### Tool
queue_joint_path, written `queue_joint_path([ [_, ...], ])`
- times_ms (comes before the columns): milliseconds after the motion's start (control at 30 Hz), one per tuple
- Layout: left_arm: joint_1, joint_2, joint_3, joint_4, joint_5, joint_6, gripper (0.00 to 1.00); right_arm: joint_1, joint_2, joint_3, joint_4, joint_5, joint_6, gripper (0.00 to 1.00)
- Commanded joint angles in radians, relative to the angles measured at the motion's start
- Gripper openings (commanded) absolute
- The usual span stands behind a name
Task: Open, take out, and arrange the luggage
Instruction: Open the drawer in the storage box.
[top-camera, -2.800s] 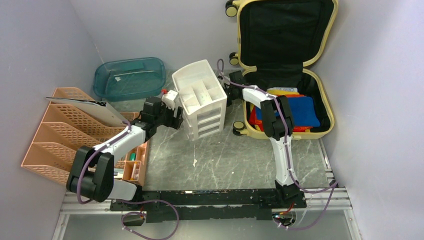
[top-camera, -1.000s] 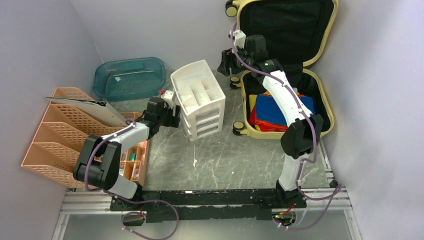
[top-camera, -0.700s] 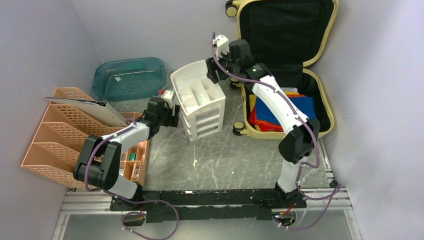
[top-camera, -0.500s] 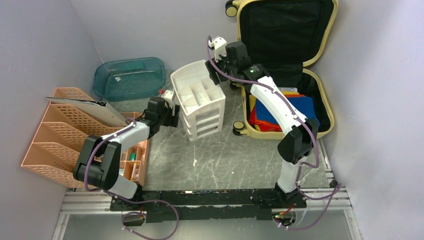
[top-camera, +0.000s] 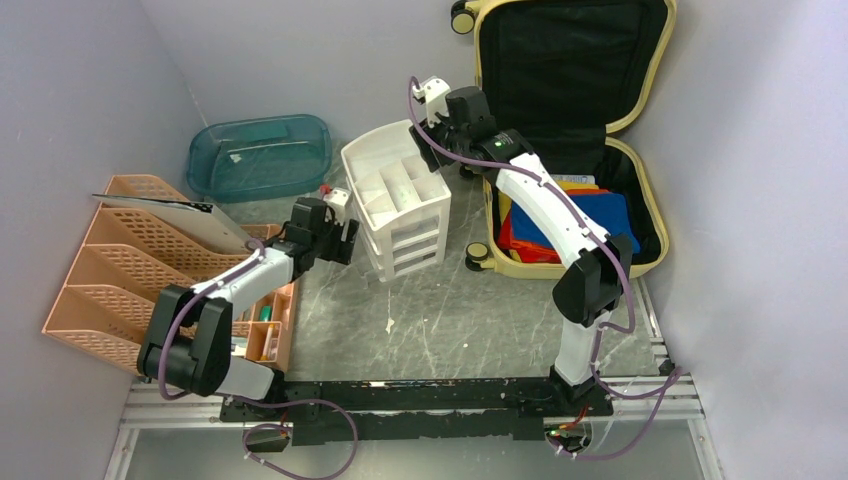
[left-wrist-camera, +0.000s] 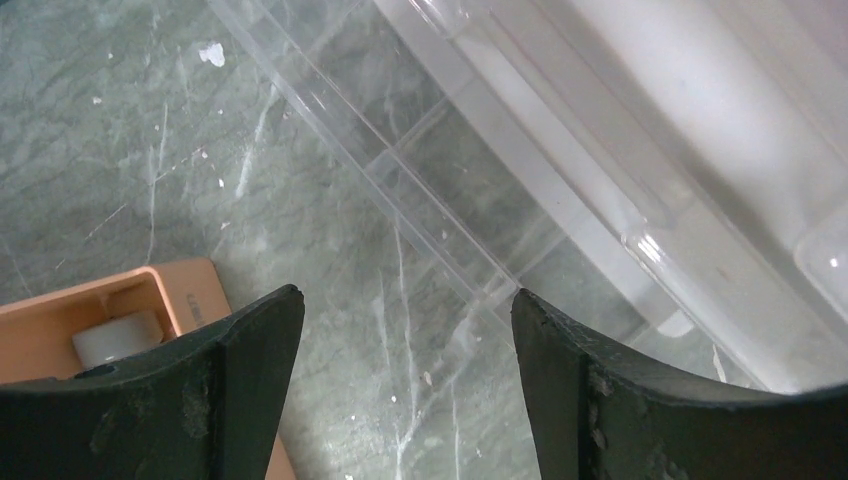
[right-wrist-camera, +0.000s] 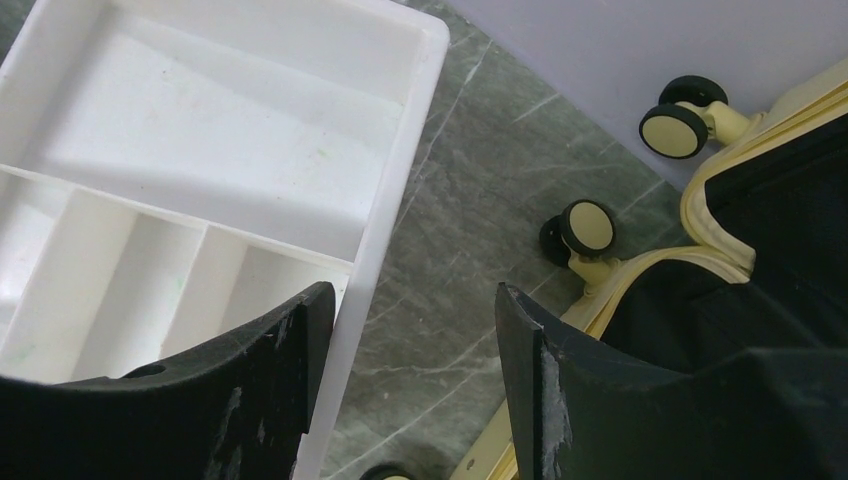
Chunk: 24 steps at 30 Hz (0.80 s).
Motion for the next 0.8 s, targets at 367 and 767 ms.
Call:
queue_joint_path([
  [367, 0.006, -0.114, -0.045, -0.106, -0.019, 0.108, 0.82, -0.010, 0.004, -0.011, -0.005, 0.067, -0.026, 0.63],
  [767, 0.028, -0.128, -0.024, -0.124, 0.005, 0.116, 0.82, -0.011, -0.012, -0.020, -0.003, 0.065, -0.031, 0.64],
])
